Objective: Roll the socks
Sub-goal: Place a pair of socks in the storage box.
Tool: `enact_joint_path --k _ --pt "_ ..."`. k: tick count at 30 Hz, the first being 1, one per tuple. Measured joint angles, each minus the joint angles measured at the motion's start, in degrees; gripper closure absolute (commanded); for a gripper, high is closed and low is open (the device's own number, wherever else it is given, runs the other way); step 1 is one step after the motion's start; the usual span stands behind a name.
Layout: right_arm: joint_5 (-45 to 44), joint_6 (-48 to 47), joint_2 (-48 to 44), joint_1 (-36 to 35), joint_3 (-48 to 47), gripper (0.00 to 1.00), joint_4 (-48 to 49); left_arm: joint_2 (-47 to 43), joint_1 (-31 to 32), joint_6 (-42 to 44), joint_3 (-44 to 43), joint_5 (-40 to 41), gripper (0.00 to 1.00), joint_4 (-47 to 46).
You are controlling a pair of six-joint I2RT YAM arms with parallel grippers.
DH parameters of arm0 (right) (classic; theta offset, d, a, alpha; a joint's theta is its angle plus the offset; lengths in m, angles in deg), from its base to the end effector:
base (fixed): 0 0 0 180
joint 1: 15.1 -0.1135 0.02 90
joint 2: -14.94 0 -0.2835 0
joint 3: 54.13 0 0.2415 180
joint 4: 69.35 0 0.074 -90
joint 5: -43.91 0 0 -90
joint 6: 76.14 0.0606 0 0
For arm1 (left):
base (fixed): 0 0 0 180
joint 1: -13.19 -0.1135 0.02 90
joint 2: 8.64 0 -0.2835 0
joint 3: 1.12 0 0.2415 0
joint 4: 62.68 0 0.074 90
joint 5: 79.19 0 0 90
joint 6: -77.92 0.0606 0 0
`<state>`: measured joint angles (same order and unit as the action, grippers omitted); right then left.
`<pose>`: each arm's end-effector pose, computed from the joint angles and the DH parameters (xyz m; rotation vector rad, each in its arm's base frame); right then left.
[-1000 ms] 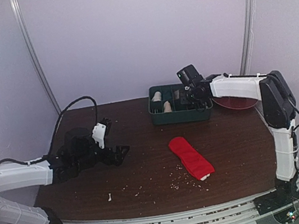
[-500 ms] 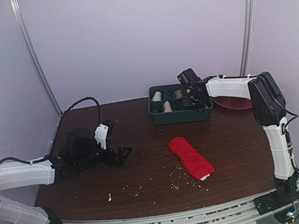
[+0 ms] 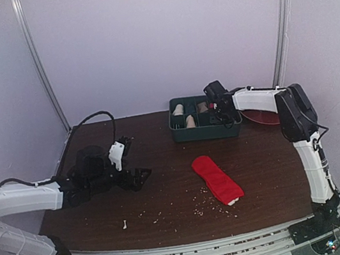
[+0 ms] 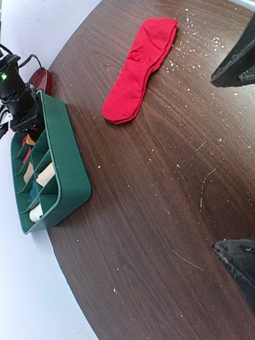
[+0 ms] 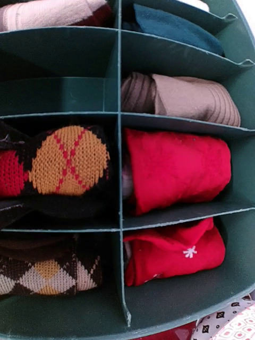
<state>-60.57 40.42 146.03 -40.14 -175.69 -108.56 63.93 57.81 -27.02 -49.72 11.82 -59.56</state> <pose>0.4884 0.2114 0.1874 0.1458 2.3848 0.1181 0.1969 -0.1928 0.2246 0.5276 2.0356 -0.6228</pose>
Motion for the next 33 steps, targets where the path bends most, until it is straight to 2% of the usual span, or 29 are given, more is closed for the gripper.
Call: enact_joint_path --k 12,14,17,24,33 --pt "3.7 1.8 6.4 1.2 -10.0 1.00 -7.9 0.7 0.0 0.0 -1.3 -1.6 0.02 1.2" --pt "4.6 2.2 7.1 1.6 -10.8 0.94 -8.3 0.8 0.0 0.0 -1.6 -1.7 0.02 1.8" --pt "6.0 2.3 7.6 2.1 -11.1 0.79 -8.4 1.1 0.0 0.0 -2.0 -1.7 0.02 2.1" --pt "7.3 2.3 7.4 2.4 -11.0 0.67 -7.8 2.7 0.0 0.0 -2.3 -1.7 0.02 2.6" --pt "8.6 2.1 7.1 3.5 -13.0 0.58 -9.7 3.0 0.0 0.0 -2.8 -2.0 0.02 2.8"
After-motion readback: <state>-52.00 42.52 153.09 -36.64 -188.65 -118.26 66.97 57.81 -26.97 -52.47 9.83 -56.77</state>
